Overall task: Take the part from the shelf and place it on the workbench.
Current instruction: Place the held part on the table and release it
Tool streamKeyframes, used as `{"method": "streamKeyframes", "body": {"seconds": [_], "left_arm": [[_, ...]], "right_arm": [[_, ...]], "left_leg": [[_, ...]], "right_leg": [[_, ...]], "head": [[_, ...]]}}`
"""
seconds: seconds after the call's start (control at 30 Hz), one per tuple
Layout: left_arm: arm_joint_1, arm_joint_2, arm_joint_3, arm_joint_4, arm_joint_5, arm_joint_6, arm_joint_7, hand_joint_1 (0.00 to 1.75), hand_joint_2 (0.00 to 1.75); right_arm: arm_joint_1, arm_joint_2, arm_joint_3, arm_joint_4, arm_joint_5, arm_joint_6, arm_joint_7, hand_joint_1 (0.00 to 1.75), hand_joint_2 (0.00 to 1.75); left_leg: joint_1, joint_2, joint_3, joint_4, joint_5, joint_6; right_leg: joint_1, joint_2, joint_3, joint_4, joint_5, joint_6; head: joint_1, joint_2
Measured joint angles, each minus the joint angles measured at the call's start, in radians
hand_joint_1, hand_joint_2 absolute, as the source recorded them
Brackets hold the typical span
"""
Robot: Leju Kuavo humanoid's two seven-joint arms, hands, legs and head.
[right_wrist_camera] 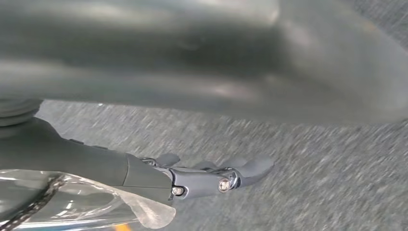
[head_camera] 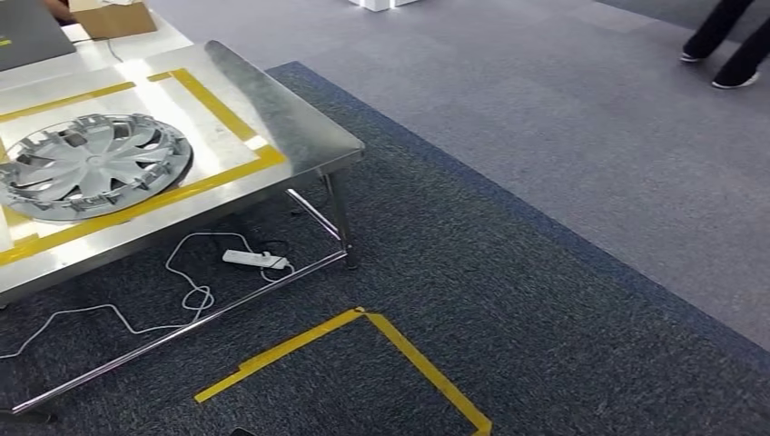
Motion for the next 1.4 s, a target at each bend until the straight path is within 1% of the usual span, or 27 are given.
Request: {"method": "streamKeyframes", "body": {"seconds": [0.07,0.1,0.13,0.2,0.23,0.27,0.33,0.4,0.47,0.5,0.6,0.73,0.8,0.83,0.87,0.9,0.93,0.97,1.0,1.07,1.1,1.17,1.23,1.3,1.33,1.37,1.4], "left_arm": [[-0.011,-0.02,0.003,-0.002,-0.001,0.021,0.01,0.0,0.0],[-0.013,-0.028,0.004,-0.003,-0.001,0.026,0.012,0.0,0.0],[-0.013,-0.036,0.005,-0.003,-0.002,0.03,0.014,0.0,0.0],[-0.01,-0.046,0.007,-0.003,-0.003,0.034,0.016,0.0,0.0],[-0.011,-0.05,0.008,-0.003,-0.003,0.036,0.016,0.0,0.0],[-0.012,-0.052,0.01,-0.003,-0.003,0.037,0.016,0.0,0.0],[-0.016,-0.054,0.011,-0.004,-0.003,0.038,0.017,0.0,0.0],[-0.017,-0.056,0.012,-0.006,-0.003,0.038,0.017,0.0,0.0],[-0.018,-0.059,0.014,-0.007,-0.002,0.042,0.014,0.0,0.0],[-0.021,-0.063,0.015,-0.008,-0.002,0.046,0.013,0.0,0.0],[-0.032,-0.076,0.02,-0.01,0.002,0.057,0.019,0.0,0.0],[-0.036,-0.082,0.021,-0.012,0.003,0.06,0.024,0.0,0.0],[-0.053,-0.099,0.033,-0.024,0.026,0.058,0.045,0.0,0.0],[-0.067,-0.108,0.041,-0.032,0.044,0.055,0.057,0.0,0.0],[-0.082,-0.116,0.051,-0.04,0.066,0.052,0.069,0.0,0.0],[-0.097,-0.118,0.059,-0.045,0.085,0.051,0.076,0.0,0.0],[-0.11,-0.119,0.064,-0.049,0.102,0.054,0.081,0.0,0.0],[-0.122,-0.119,0.07,-0.052,0.119,0.06,0.086,0.0,0.0],[-0.135,-0.118,0.074,-0.056,0.137,0.067,0.091,0.0,0.0],[-0.163,-0.117,0.082,-0.059,0.169,0.081,0.096,0.0,0.0],[-0.176,-0.116,0.084,-0.06,0.185,0.086,0.1,0.0,0.0],[-0.196,-0.114,0.087,-0.06,0.213,0.092,0.109,0.0,0.0],[-0.206,-0.108,0.088,-0.06,0.233,0.094,0.118,0.0,0.0],[-0.21,-0.101,0.089,-0.06,0.245,0.095,0.12,0.0,0.0],[-0.211,-0.098,0.089,-0.06,0.25,0.095,0.12,0.0,0.0],[-0.212,-0.095,0.09,-0.06,0.255,0.095,0.119,0.0,0.0],[-0.213,-0.093,0.09,-0.061,0.26,0.095,0.118,0.0,0.0]], "right_arm": [[0.004,0.0,0.0,0.0,-0.004,0.004,-0.002,0.0,0.0],[0.008,-0.001,-0.001,0.0,-0.006,0.005,-0.002,0.0,0.0],[0.011,-0.002,-0.002,0.0,-0.008,0.005,-0.001,0.0,0.0],[0.01,-0.003,-0.004,0.0,-0.009,0.008,-0.001,0.0,0.0],[0.009,-0.003,-0.004,0.0,-0.009,0.009,-0.001,0.0,0.0],[0.008,-0.004,-0.005,0.0,-0.009,0.011,-0.001,0.0,0.0],[0.008,-0.004,-0.005,0.0,-0.01,0.011,-0.001,0.0,0.0],[0.008,-0.003,-0.006,0.0,-0.01,0.011,-0.001,0.0,0.0],[0.005,-0.003,-0.006,0.001,-0.008,0.011,0.0,0.0,0.0],[0.004,-0.003,-0.006,0.001,-0.006,0.011,0.001,0.0,0.0],[0.007,-0.004,-0.006,0.001,0.002,0.011,0.006,0.0,0.0],[0.01,-0.006,-0.006,0.001,0.005,0.012,0.007,0.0,0.0],[0.008,-0.013,-0.002,0.001,0.033,0.022,0.014,0.0,0.0],[0.007,-0.017,0.003,0.001,0.051,0.028,0.019,0.0,0.0],[0.006,-0.021,0.008,0.001,0.07,0.033,0.024,0.0,0.0],[0.006,-0.024,0.013,0.001,0.082,0.035,0.026,0.0,0.0],[0.005,-0.026,0.017,0.001,0.091,0.036,0.027,0.0,0.0],[0.003,-0.027,0.022,0.001,0.101,0.037,0.028,0.0,0.0],[-0.001,-0.028,0.029,0.001,0.113,0.038,0.029,0.0,0.0],[-0.009,-0.028,0.043,0.001,0.134,0.041,0.03,0.0,0.0],[-0.009,-0.03,0.05,0.002,0.143,0.043,0.031,0.0,0.0],[-0.003,-0.033,0.061,0.003,0.159,0.047,0.034,0.0,0.0],[-0.001,-0.037,0.072,0.004,0.17,0.051,0.036,0.0,0.0],[-0.003,-0.039,0.082,0.004,0.176,0.054,0.035,0.0,0.0],[-0.003,-0.039,0.086,0.004,0.177,0.055,0.035,0.0,0.0],[-0.002,-0.039,0.089,0.005,0.178,0.056,0.035,0.0,0.0],[-0.001,-0.039,0.091,0.005,0.178,0.056,0.035,0.0,0.0]], "left_leg": [[0.007,0.008,-0.012,0.006,0.013,-0.012],[0.012,-0.008,-0.015,0.012,-0.003,-0.019],[0.016,-0.034,-0.019,0.035,-0.043,-0.026],[0.019,-0.089,-0.03,0.134,-0.162,-0.032],[0.018,-0.102,-0.034,0.197,-0.207,-0.03],[0.017,-0.108,-0.032,0.247,-0.226,-0.027],[0.013,-0.115,0.004,0.266,-0.192,-0.016],[0.007,-0.146,0.094,0.159,-0.138,0.003],[0.003,-0.189,0.182,0.02,-0.133,0.019],[0.002,-0.202,0.204,-0.02,-0.139,0.022],[-0.002,-0.188,0.203,-0.043,-0.14,0.022],[-0.001,-0.177,0.194,-0.048,-0.131,0.023],[0.001,-0.13,0.152,-0.052,-0.098,0.031],[0.002,-0.099,0.124,-0.053,-0.076,0.033],[0.001,-0.072,0.096,-0.052,-0.057,0.034],[0.001,-0.054,0.076,-0.049,-0.043,0.03],[0.0,-0.043,0.064,-0.045,-0.034,0.025],[-0.001,-0.033,0.052,-0.037,-0.028,0.019],[-0.002,-0.023,0.043,-0.027,-0.024,0.013],[0.0,-0.004,0.028,-0.011,-0.014,0.002],[0.002,0.004,0.023,-0.006,-0.009,-0.004],[0.011,-0.023,0.014,0.016,-0.03,-0.018],[0.016,-0.079,-0.011,0.102,-0.105,-0.029],[0.017,-0.104,-0.044,0.224,-0.173,-0.031],[0.017,-0.108,-0.05,0.259,-0.18,-0.029],[0.016,-0.11,-0.043,0.261,-0.167,-0.026],[0.016,-0.115,-0.021,0.225,-0.135,-0.021]], "right_leg": [[0.005,0.011,-0.016,-0.023,-0.006,-0.027],[0.006,0.018,-0.027,-0.021,0.005,-0.037],[0.006,0.025,-0.039,-0.021,0.017,-0.046],[0.009,0.046,-0.069,-0.02,0.046,-0.056],[0.011,0.059,-0.084,-0.018,0.06,-0.059],[0.014,0.071,-0.101,-0.016,0.074,-0.06],[0.019,0.096,-0.136,-0.007,0.099,-0.06],[0.02,0.121,-0.168,0.002,0.121,-0.057],[0.022,0.144,-0.188,0.006,0.142,-0.048],[0.022,0.155,-0.196,0.005,0.154,-0.042],[0.018,0.178,-0.215,0.002,0.184,-0.025],[0.02,0.173,-0.223,0.006,0.182,-0.022],[0.018,0.122,-0.264,0.149,0.084,-0.013],[0.015,0.095,-0.283,0.237,0.055,-0.007],[0.012,0.075,-0.291,0.314,0.047,0.001],[0.008,0.068,-0.271,0.324,0.09,0.007],[0.004,0.051,-0.227,0.28,0.112,0.009],[0.003,0.03,-0.161,0.202,0.108,0.011],[0.003,0.011,-0.099,0.113,0.078,0.007],[0.009,-0.001,-0.028,-0.007,0.021,-0.01],[0.012,0.006,-0.03,-0.022,0.011,-0.021],[0.014,0.021,-0.042,-0.021,0.02,-0.039],[0.014,0.038,-0.051,-0.021,0.034,-0.056],[0.017,0.064,-0.061,-0.018,0.048,-0.065],[0.018,0.078,-0.066,-0.016,0.053,-0.065],[0.02,0.092,-0.072,-0.012,0.056,-0.065],[0.021,0.105,-0.076,-0.007,0.057,-0.064]], "head": [[-0.003,0.0],[-0.003,0.0],[-0.003,0.0],[-0.005,0.0],[-0.006,0.0],[-0.006,0.0],[-0.006,0.0],[-0.006,0.0],[-0.006,0.0],[-0.006,0.0],[-0.007,0.0],[-0.006,0.0],[0.0,0.0],[0.003,0.0],[0.004,0.0],[0.004,0.0],[0.004,0.0],[0.005,0.0],[0.004,0.0],[0.003,0.0],[0.002,0.0],[0.0,0.0],[0.0,0.0],[-0.001,0.0],[-0.001,0.0],[-0.001,0.0],[-0.001,0.0]]}}
